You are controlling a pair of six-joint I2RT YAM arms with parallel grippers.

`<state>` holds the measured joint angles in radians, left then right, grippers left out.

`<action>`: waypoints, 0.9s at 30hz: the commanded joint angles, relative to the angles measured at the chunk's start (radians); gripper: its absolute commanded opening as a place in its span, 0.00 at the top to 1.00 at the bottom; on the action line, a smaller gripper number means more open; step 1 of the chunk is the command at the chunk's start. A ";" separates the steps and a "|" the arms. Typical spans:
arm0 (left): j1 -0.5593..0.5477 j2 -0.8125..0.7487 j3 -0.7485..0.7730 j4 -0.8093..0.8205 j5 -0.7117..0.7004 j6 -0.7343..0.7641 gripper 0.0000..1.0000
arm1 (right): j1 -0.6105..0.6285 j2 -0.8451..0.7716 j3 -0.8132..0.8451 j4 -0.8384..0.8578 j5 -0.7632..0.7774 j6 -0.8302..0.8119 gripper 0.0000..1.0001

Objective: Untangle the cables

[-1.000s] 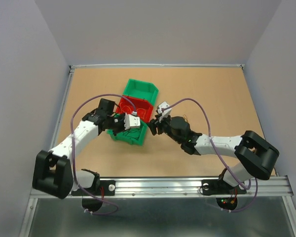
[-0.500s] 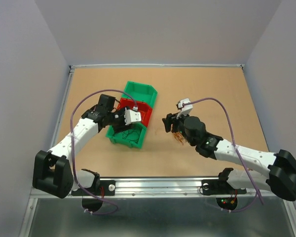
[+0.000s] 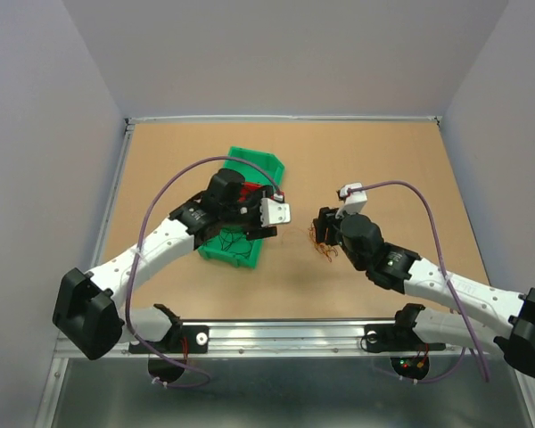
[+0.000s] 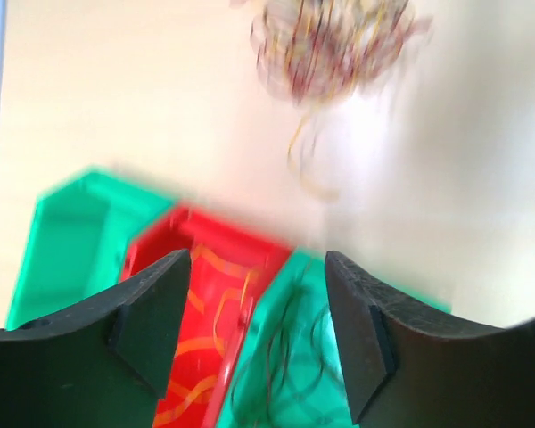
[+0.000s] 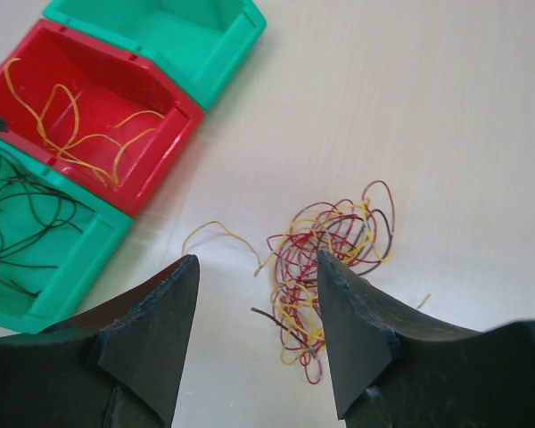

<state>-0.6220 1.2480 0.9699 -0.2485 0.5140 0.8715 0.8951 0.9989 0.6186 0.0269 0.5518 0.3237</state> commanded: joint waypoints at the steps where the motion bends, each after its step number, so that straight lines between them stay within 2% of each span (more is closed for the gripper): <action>1: -0.106 0.040 -0.013 0.324 0.009 -0.181 0.24 | -0.004 -0.052 -0.017 -0.055 0.117 0.052 0.38; 4: -0.165 0.141 0.003 0.447 0.018 -0.262 0.22 | -0.004 -0.107 -0.040 -0.056 0.189 0.064 0.38; 7: -0.197 0.272 0.053 0.495 -0.011 -0.325 0.22 | -0.004 -0.158 -0.065 -0.056 0.261 0.075 0.38; 12: -0.226 0.401 0.087 0.592 0.024 -0.443 0.34 | -0.005 -0.316 -0.118 -0.056 0.362 0.083 0.39; 14: -0.237 0.410 0.075 0.638 0.030 -0.473 0.42 | -0.004 -0.350 -0.140 -0.056 0.375 0.078 0.39; 16: -0.252 0.416 0.066 0.656 0.027 -0.488 0.44 | -0.004 -0.376 -0.143 -0.058 0.373 0.075 0.39; 20: -0.255 0.416 0.030 0.692 -0.018 -0.485 0.45 | -0.005 -0.364 -0.142 -0.058 0.356 0.074 0.39; 23: -0.255 0.439 0.042 0.695 -0.116 -0.489 0.45 | -0.004 -0.339 -0.132 -0.058 0.356 0.074 0.39; 27: -0.255 0.436 0.033 0.687 -0.138 -0.477 0.45 | -0.004 -0.319 -0.128 -0.058 0.355 0.072 0.39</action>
<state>-0.8768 1.6951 1.0119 0.3836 0.4274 0.4011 0.8951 0.6739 0.5003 -0.0475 0.8757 0.3893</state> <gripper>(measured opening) 0.552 0.610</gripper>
